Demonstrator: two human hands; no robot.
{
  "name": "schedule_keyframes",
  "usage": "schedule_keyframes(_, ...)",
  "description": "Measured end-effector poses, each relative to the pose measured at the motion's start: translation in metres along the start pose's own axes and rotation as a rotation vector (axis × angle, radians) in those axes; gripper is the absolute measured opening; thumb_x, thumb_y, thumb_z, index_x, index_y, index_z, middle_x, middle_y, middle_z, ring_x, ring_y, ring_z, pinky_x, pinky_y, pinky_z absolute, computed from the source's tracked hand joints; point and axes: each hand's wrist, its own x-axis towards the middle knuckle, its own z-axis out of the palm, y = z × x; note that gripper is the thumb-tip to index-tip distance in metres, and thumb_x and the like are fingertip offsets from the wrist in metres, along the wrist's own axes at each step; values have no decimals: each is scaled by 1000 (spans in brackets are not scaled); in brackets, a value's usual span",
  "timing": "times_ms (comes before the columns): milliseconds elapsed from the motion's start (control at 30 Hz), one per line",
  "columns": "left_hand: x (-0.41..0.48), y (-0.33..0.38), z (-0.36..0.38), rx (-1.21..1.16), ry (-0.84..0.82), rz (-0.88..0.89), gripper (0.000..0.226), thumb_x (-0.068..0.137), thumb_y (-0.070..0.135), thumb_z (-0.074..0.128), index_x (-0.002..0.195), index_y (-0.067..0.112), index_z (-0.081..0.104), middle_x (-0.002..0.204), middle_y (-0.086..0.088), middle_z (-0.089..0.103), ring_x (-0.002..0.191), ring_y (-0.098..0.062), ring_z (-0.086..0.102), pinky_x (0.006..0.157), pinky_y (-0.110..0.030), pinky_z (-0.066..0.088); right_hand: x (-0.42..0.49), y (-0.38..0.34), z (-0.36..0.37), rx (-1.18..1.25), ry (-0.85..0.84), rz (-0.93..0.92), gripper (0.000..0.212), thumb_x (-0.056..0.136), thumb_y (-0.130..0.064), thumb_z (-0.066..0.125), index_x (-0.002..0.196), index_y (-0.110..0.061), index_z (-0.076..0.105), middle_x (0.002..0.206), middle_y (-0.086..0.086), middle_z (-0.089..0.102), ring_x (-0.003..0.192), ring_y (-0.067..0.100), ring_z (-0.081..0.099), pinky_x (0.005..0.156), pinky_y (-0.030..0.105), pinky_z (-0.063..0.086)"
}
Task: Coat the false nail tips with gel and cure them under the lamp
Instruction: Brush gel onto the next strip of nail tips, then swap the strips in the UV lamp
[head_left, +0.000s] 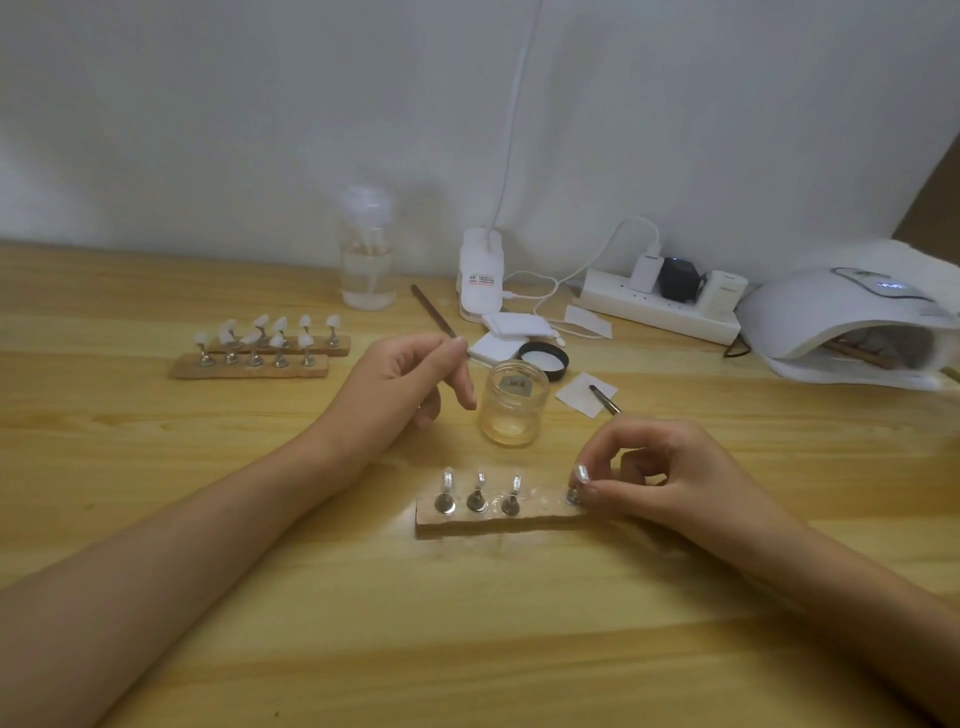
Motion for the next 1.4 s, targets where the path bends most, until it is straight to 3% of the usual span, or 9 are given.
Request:
schedule_keyframes(100,0,0,0,3,0,2,40,103,26,47,76,1,63,77,-1,72,45,-7,44,51,-10,38,0,3,0,-25,-10,-20,11,78,-18,81,79,-26,74,85,4,72,54,10,45,53,26,41)
schedule_keyframes(333,0,-2,0,-17,9,4,40,103,26,47,76,1,63,78,-3,72,46,-7,44,50,-10,38,4,9,-3,-180,-85,-56,36,64,-42,85,97,-43,72,97,-15,63,62,6,49,62,15,44)
schedule_keyframes(533,0,-1,-1,-14,11,9,41,103,27,47,75,3,64,79,-3,73,46,-7,45,51,-9,39,2,10,-1,-276,-46,-151,28,73,-29,87,94,-39,72,98,-17,64,68,9,55,60,22,49)
schedule_keyframes(833,0,0,-1,-35,32,25,42,99,33,47,68,7,61,67,-3,66,46,-6,45,51,-10,40,-12,11,-26,-232,123,-184,21,71,-25,84,89,-29,76,90,-13,65,53,4,42,54,8,35)
schedule_keyframes(1000,-12,13,5,138,-3,321,48,96,35,47,58,7,51,50,0,47,45,-7,41,48,-15,35,-37,35,-75,-289,283,-46,31,64,-45,73,92,-32,73,93,-25,64,58,5,50,54,7,41)
schedule_keyframes(1100,-25,30,22,393,-151,588,34,98,31,47,68,17,56,59,13,50,51,-3,46,50,-16,37,-53,64,-118,-329,410,46,25,66,-35,77,90,-36,72,91,-25,64,58,3,50,51,10,40)
schedule_keyframes(1233,-35,49,75,798,-351,734,15,96,39,49,92,33,63,84,23,58,71,3,52,55,-15,44,-72,107,-170,-342,511,173,27,72,-17,84,91,-34,74,86,-13,66,56,2,45,56,21,39)
schedule_keyframes(1300,-24,53,106,913,-438,677,24,94,47,43,107,39,61,103,25,61,90,1,55,63,-15,46,-75,123,-187,-330,526,227,25,73,-16,84,89,-32,74,87,-8,67,57,2,45,58,26,38)
schedule_keyframes(1400,19,56,155,881,-450,429,36,93,53,41,126,42,48,123,25,48,111,1,40,79,-18,41,-69,142,-203,-311,532,255,24,71,-12,87,87,-26,75,88,-5,70,58,5,44,57,21,38)
